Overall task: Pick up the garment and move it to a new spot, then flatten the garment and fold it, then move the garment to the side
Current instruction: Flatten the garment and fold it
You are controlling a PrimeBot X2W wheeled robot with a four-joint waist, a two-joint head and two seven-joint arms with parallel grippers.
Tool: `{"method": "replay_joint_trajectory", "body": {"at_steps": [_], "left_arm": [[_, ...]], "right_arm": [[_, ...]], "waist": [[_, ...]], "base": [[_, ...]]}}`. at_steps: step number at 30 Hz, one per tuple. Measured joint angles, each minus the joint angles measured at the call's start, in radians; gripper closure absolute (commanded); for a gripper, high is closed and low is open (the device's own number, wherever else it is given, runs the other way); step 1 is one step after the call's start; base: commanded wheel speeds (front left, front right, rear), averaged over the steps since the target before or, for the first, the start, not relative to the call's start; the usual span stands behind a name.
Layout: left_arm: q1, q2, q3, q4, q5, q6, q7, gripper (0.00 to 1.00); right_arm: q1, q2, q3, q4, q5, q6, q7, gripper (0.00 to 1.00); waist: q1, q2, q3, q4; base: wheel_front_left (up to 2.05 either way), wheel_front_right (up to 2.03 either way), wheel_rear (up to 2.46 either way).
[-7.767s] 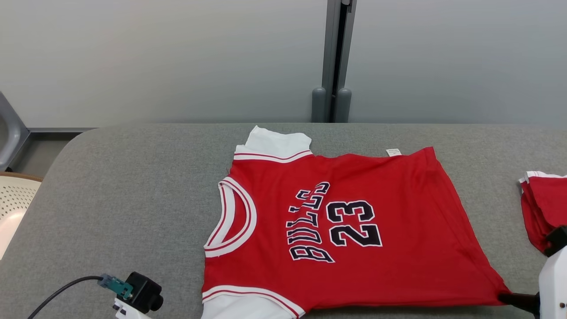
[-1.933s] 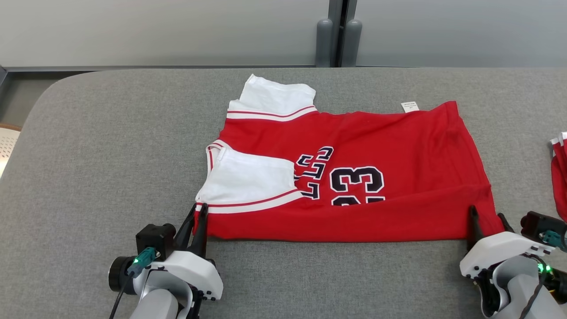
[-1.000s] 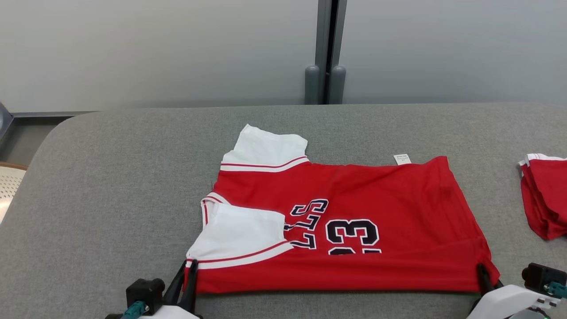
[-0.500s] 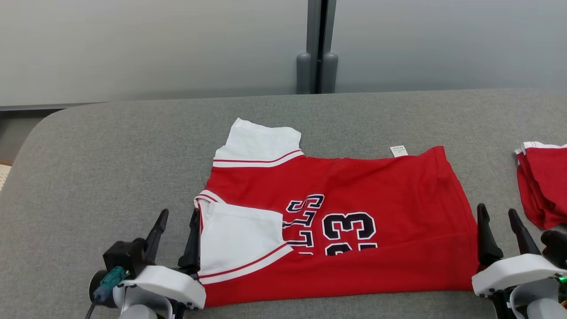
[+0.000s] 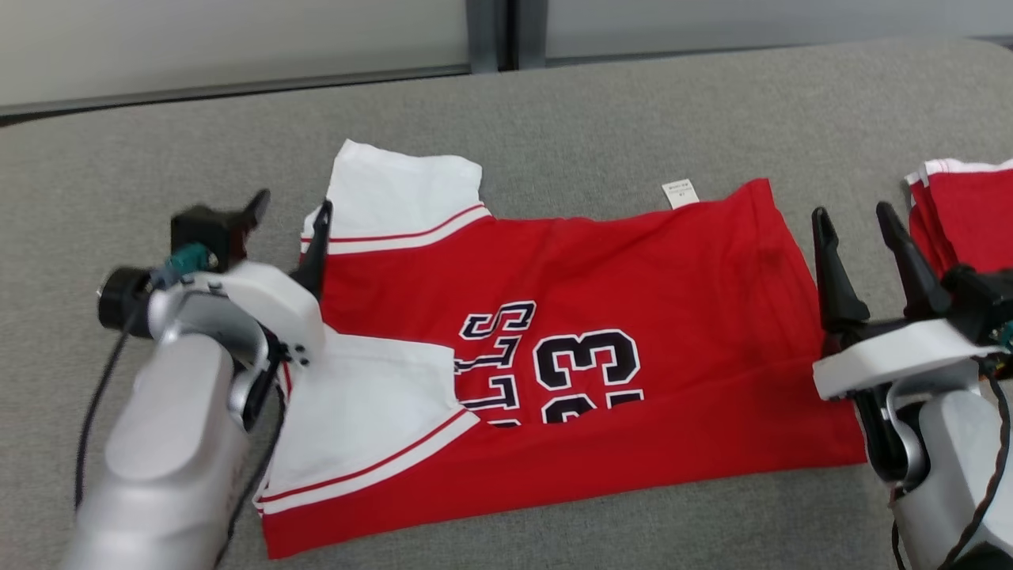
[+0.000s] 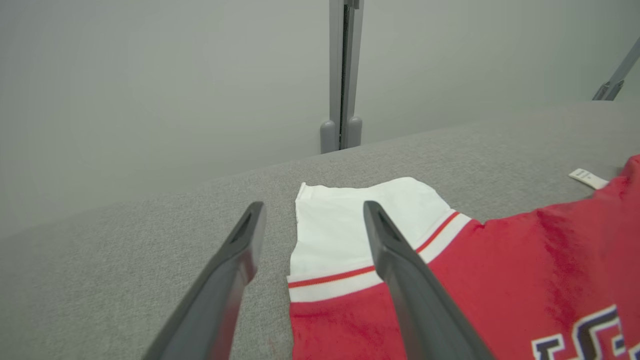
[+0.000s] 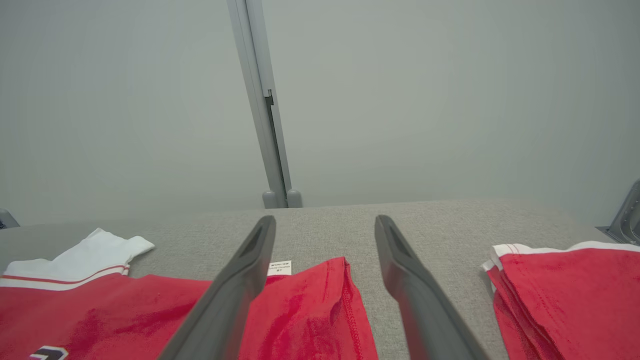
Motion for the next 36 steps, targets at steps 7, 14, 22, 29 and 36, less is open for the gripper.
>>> {"method": "replay_joint_trajectory", "body": {"at_steps": [7,14,22,29,36], "left_arm": [[-0.282,0.104,-0.048,0.125,-0.007,-0.04,0.17,0.0],[-0.447,0.212,-0.169,0.204,-0.076,-0.044,0.352,0.0],[-0.519,0.276,-0.259,0.25,-0.17,-0.046,0.446,0.0],[-0.546,0.284,-0.322,0.272,-0.209,-0.046,0.478,0.0],[-0.551,0.264,-0.366,0.263,-0.302,-0.046,0.489,1.0]], "right_arm": [[-0.144,-0.026,0.075,0.005,0.009,0.0,0.007,0.0],[-0.255,-0.03,0.119,0.034,0.049,0.0,-0.009,0.0],[-0.281,-0.043,0.115,0.069,0.072,0.0,-0.039,0.0],[-0.285,-0.047,0.119,0.075,0.078,0.0,-0.052,0.0],[-0.294,-0.058,0.119,0.081,0.078,0.0,-0.052,0.0]], "waist": [[0.0,0.0,0.133,-0.071],[0.0,0.0,0.228,-0.158],[0.0,0.0,0.277,-0.213],[0.0,0.0,0.287,-0.22],[0.0,0.0,0.288,-0.206]], "base": [[0.0,0.0,0.0],[0.0,0.0,0.0],[0.0,0.0,0.0],[0.0,0.0,0.0],[0.0,0.0,0.0]]}}
